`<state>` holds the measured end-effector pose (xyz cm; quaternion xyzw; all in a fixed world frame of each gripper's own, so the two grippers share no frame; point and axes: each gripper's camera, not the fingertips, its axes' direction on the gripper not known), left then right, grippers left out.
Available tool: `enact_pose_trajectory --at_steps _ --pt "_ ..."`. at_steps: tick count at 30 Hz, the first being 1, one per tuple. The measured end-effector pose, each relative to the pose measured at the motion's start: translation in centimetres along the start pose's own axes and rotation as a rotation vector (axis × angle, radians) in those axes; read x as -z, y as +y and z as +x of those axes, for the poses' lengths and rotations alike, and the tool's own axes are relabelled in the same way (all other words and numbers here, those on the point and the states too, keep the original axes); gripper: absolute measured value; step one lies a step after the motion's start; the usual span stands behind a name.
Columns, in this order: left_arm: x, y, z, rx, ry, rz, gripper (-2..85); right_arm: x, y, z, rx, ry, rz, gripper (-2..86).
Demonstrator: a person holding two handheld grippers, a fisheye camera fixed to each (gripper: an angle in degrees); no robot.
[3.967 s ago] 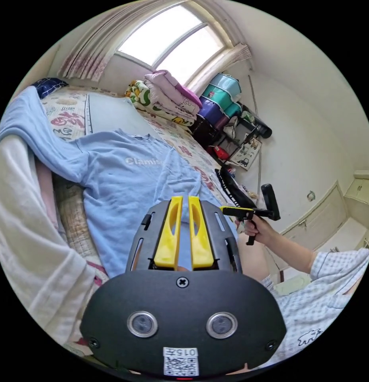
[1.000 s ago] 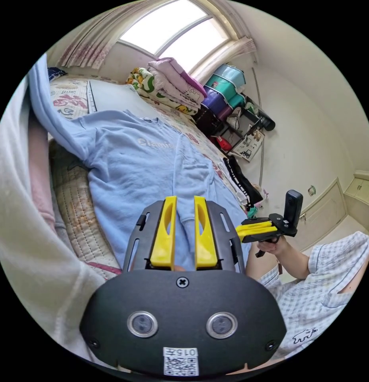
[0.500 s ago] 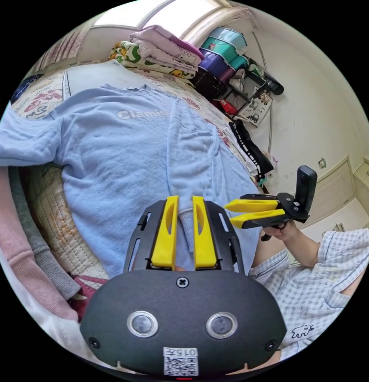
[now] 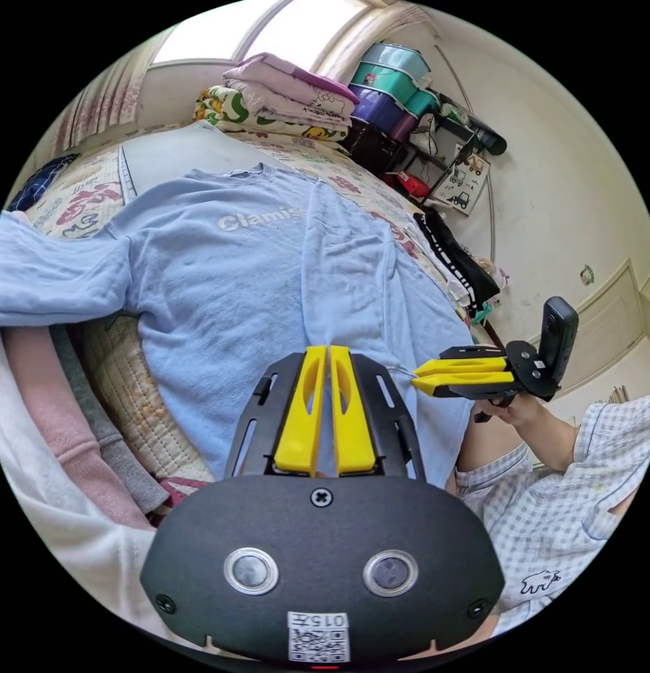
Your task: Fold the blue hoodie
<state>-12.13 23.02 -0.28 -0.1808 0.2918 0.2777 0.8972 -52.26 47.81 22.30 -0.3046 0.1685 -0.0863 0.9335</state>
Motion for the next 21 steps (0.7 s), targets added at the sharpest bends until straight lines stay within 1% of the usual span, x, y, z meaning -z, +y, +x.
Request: enact_pose_trajectory --at_steps 3,5,9,11,14,15,16,17,19,20,21 --pt "-0.3 1.1 -0.4 -0.005 -0.021 -0.048 -0.1 -1.7 0.1 -0.6 0.034 0.051 -0.068 3.1" --pt "-0.6 1.7 -0.4 -0.023 -0.049 -0.071 -0.1 -2.2 0.3 -1.3 0.067 0.091 -0.058 3.0" --pt "0.9 3.6 -1.3 -0.043 -0.011 -0.053 0.1 -2.5 0.1 -1.9 0.048 0.11 -0.077 2.4" --pt "2.7 4.7 -1.4 -0.072 0.02 -0.002 0.4 -2.5 -0.3 -2.0 0.065 0.117 -0.098 2.3" --pt "9.0 7.9 -1.4 -0.129 0.098 0.217 1.2 -2.5 -0.9 -2.2 0.088 0.119 -0.128 2.3" --pt "12.8 10.1 -1.8 -0.108 0.117 0.359 1.6 -2.4 -1.1 -2.2 0.093 0.117 -0.134 2.3" --pt "17.1 13.0 -2.8 -0.038 0.116 0.523 2.0 -2.2 -1.3 -2.2 0.093 0.113 -0.137 2.3" --pt "19.3 14.8 -3.5 0.017 0.1 0.611 2.3 -2.2 -1.4 -2.2 0.091 0.11 -0.137 2.3" --pt "27.2 23.5 -7.6 0.382 -0.052 0.958 4.2 -1.8 -1.7 -2.1 0.084 0.102 -0.137 2.2" --pt "28.7 25.7 -8.7 0.465 -0.096 1.026 5.4 -1.7 -1.8 -2.1 0.082 0.102 -0.137 2.2" --pt "31.0 29.7 -11.3 0.628 -0.166 1.115 7.7 -1.4 -2.0 -2.2 0.08 0.104 -0.137 2.2"
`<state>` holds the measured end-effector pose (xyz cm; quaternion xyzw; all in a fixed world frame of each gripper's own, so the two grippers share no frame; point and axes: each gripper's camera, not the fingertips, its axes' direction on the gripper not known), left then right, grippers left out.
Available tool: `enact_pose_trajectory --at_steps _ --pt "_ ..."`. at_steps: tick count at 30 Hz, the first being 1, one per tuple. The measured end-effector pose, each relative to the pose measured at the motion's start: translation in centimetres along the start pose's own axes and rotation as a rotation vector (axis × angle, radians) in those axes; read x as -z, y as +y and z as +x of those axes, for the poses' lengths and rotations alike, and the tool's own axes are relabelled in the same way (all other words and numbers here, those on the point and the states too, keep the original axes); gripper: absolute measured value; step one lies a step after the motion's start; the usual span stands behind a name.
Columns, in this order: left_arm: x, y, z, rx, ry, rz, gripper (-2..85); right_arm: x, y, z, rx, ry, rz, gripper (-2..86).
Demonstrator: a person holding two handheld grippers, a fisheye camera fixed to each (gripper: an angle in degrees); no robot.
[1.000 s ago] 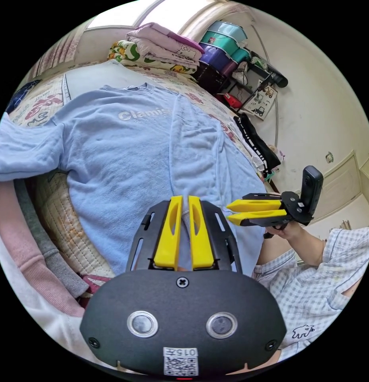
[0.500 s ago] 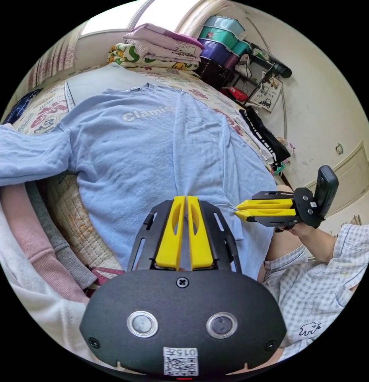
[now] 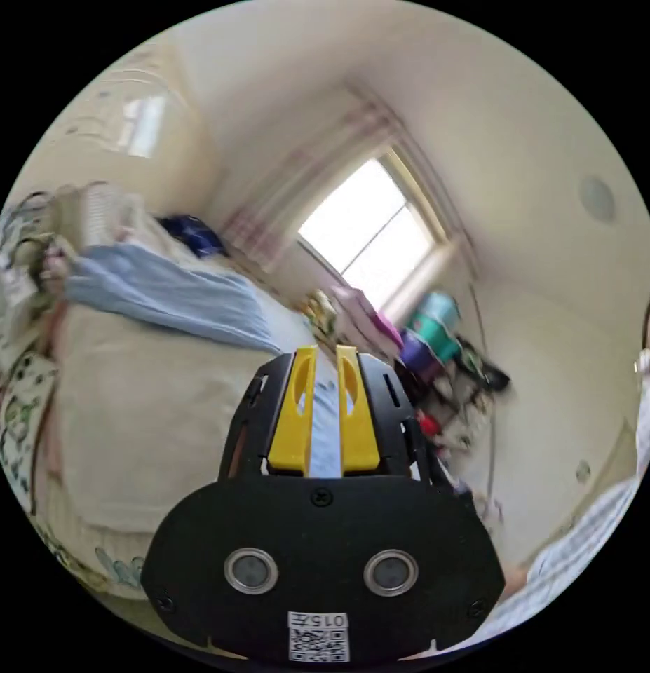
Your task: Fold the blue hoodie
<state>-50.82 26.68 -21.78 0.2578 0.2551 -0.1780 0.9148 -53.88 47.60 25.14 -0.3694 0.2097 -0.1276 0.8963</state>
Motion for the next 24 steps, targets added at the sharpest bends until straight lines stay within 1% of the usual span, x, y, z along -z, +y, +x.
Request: enact_pose_trajectory --at_steps 1,2,3,4,6,9,11,15,16,17,18,19,20,22,23,24 --pt "2.0 -1.6 -3.8 0.098 -0.086 0.064 9.4 0.3 -0.1 0.0 -0.004 0.002 0.002 2.1" --pt "2.5 -2.2 -5.6 0.142 -0.119 0.084 10.2 0.4 -0.2 -0.1 -0.006 0.004 0.005 2.1" --pt "2.7 -3.7 -9.0 0.213 -0.167 0.072 11.0 0.8 -0.3 -0.1 -0.009 0.007 0.01 2.2" --pt "2.0 -5.2 -11.6 0.267 -0.194 0.002 12.0 1.1 -0.4 -0.1 -0.01 0.009 0.013 2.2" --pt "1.0 -6.8 -13.9 0.301 -0.23 -0.087 13.4 1.7 -0.8 -0.1 -0.01 0.01 0.011 2.2" --pt "-0.1 -7.4 -15.8 0.339 -0.296 -0.114 13.5 2.8 -1.6 0.2 -0.018 0.0 0.0 2.3" --pt "-0.2 -7.4 -16.0 0.355 -0.297 -0.095 12.9 3.5 -2.0 0.4 -0.022 -0.007 0.0 2.3" --pt "0.7 -8.3 -11.1 0.126 -0.474 -0.009 8.5 5.5 -2.9 0.8 -0.024 -0.012 0.004 2.4" --pt "0.7 -8.6 -10.1 0.087 -0.479 0.003 7.3 6.1 -3.2 1.0 -0.024 -0.013 0.005 2.5" --pt "0.6 -8.7 -9.8 0.077 -0.467 0.002 5.9 6.5 -3.4 1.0 -0.025 -0.015 0.007 2.5" --pt "0.4 -9.2 -9.2 0.045 -0.392 -0.014 3.2 7.1 -3.6 1.3 -0.028 -0.021 0.012 2.6" --pt "0.1 -9.7 -8.2 0.005 -0.302 -0.037 2.5 7.9 -3.9 1.6 -0.035 -0.032 0.016 2.7" --pt "0.1 -9.8 -7.4 -0.015 -0.273 -0.038 2.1 8.2 -4.0 1.8 -0.04 -0.038 0.018 2.8" --pt "0.2 -9.2 -2.6 -0.16 -0.229 0.001 1.4 9.7 -4.7 2.6 -0.057 -0.062 0.022 3.2" --pt "0.2 -8.9 -1.3 -0.193 -0.216 0.004 1.3 10.1 -4.8 2.8 -0.06 -0.067 0.023 3.3" --pt "-0.1 -8.0 1.4 -0.255 -0.159 0.002 1.1 11.0 -5.3 3.2 -0.063 -0.076 0.021 3.6"
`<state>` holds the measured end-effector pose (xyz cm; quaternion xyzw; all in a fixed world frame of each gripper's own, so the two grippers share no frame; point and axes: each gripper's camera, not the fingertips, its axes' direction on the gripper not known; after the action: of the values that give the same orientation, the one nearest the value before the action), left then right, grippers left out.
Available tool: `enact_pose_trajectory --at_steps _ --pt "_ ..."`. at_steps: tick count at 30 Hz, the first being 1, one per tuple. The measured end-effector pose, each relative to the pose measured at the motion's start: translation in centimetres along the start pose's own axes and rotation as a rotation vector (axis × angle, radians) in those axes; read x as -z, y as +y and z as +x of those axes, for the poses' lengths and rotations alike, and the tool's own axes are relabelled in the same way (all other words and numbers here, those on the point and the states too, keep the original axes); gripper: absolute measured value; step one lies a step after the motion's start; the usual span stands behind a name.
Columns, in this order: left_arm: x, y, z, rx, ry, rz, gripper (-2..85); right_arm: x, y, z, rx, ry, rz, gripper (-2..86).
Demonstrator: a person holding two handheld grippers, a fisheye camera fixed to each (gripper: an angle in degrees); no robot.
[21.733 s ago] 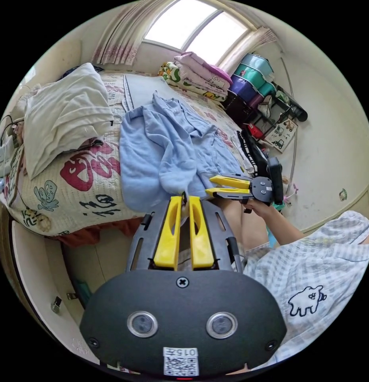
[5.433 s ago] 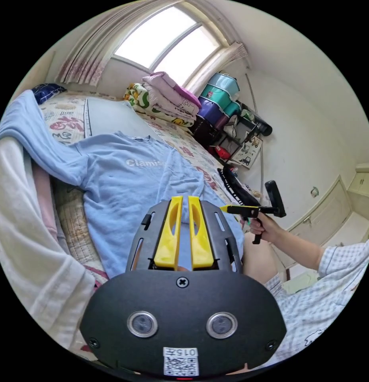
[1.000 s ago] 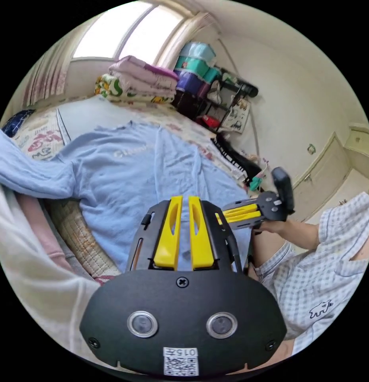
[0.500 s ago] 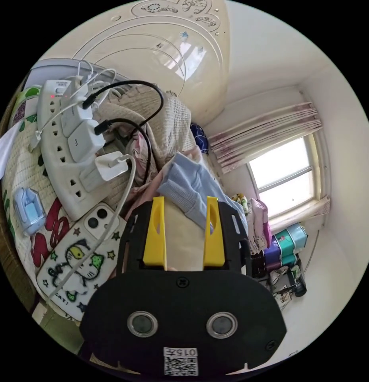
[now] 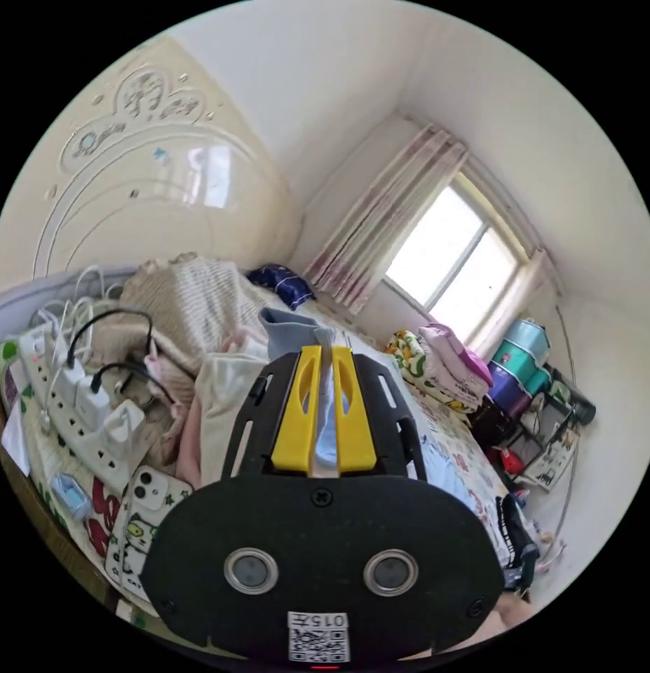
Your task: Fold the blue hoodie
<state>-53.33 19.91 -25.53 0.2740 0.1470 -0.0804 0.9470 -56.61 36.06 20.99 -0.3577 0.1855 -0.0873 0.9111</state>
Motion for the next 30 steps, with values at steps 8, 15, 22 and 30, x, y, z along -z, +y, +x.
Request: enact_pose_trajectory --at_steps 8,15,22,30 --pt "-4.9 11.4 20.6 -0.446 0.441 -0.147 0.8 18.7 -4.8 4.3 -0.026 -0.165 0.295 5.8" --pt "-12.4 23.4 28.9 -0.527 0.666 -0.467 0.8 19.7 -10.9 11.8 -0.294 -0.647 0.21 15.9" --pt "-13.3 28.3 34.1 -0.81 0.719 -0.549 0.9 16.7 -11.4 13.8 -0.539 -0.735 0.16 14.8" --pt "-15.0 27.9 36.5 -0.87 0.807 -0.574 1.8 21.4 -11.7 13.1 -0.582 -0.685 0.265 5.7"
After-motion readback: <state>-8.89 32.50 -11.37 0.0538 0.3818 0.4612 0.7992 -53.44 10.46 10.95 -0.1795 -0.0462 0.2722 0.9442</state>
